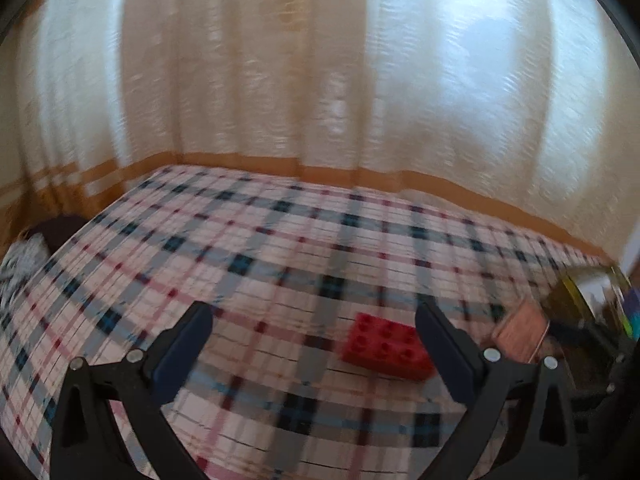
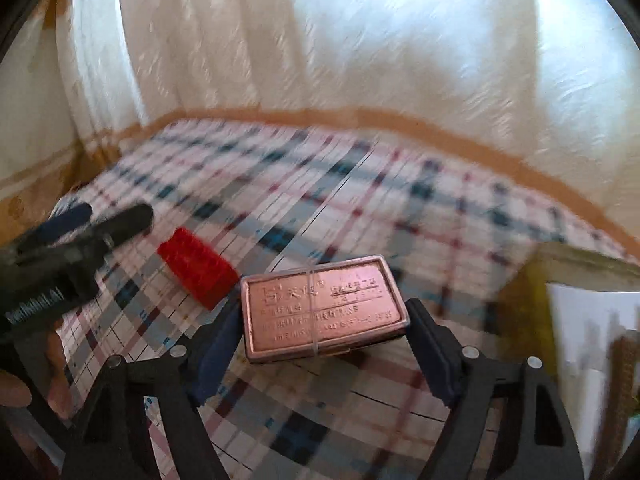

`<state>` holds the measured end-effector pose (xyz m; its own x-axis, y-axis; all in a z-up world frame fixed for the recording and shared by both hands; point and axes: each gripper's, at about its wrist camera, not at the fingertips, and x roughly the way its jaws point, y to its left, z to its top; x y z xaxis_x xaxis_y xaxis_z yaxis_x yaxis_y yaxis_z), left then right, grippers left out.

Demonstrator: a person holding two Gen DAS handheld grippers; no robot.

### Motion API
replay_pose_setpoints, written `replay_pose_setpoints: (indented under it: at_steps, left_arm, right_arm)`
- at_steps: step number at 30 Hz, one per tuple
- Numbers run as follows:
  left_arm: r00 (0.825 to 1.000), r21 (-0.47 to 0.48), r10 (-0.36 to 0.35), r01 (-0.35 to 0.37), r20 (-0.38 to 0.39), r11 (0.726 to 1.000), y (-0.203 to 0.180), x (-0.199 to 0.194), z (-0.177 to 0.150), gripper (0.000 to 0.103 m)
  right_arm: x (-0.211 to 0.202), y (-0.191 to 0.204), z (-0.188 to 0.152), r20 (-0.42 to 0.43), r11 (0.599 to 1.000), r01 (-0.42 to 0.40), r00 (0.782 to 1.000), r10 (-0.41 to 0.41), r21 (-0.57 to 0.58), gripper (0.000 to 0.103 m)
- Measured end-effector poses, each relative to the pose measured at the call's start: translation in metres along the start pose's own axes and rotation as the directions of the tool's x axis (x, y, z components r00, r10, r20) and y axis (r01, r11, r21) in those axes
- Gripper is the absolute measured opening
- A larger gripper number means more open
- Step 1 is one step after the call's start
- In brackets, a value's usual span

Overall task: Organize rigid objects
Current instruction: 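Grasp the red Lego brick with the left tool while the right tool grasps the copper plate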

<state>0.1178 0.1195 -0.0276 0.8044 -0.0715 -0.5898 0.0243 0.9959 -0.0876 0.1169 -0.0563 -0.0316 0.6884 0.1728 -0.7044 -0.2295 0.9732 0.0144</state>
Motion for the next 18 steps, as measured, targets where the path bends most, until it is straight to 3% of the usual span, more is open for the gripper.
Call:
replay_pose_setpoints:
  at_steps: [4,10,13,16,18]
  left_arm:
    - [0.999,0.126,-0.045,0.046,-0.010,0.991,-0.025,0.000,-0.001,0.103]
    - [0.993,0.214,-0.017,0.041,-0.113,0.976,-0.044,0.019,-0.004,0.100]
    - [0.985,0.218,-0.016,0.054,-0.175,0.975,-0.048,0.031,-0.006,0.098]
    - [0.967,0.186,-0.003,0.052,-0.256,0.981,-0.043,0.049,-0.007,0.088]
    - [0.956,0.104,-0.056,0.089,-0.289,0.991,-0.033,0.055,-0.005,0.087]
  right_arm:
    - [-0.034,-0.004,-0.011,0.112,0.993,0.118,0.987,-0.118,0.002,0.082]
    - [-0.078,-0.010,-0.029,0.222,0.985,0.171,0.961,-0.166,0.000,0.082]
    - [-0.085,-0.012,-0.034,0.217,0.988,0.155,0.964,-0.155,0.017,0.082]
    - [-0.085,-0.012,-0.037,0.208,0.989,0.145,0.967,-0.145,0.016,0.082]
    - [-0.085,-0.011,-0.038,0.204,0.992,0.127,0.971,-0.129,0.021,0.082]
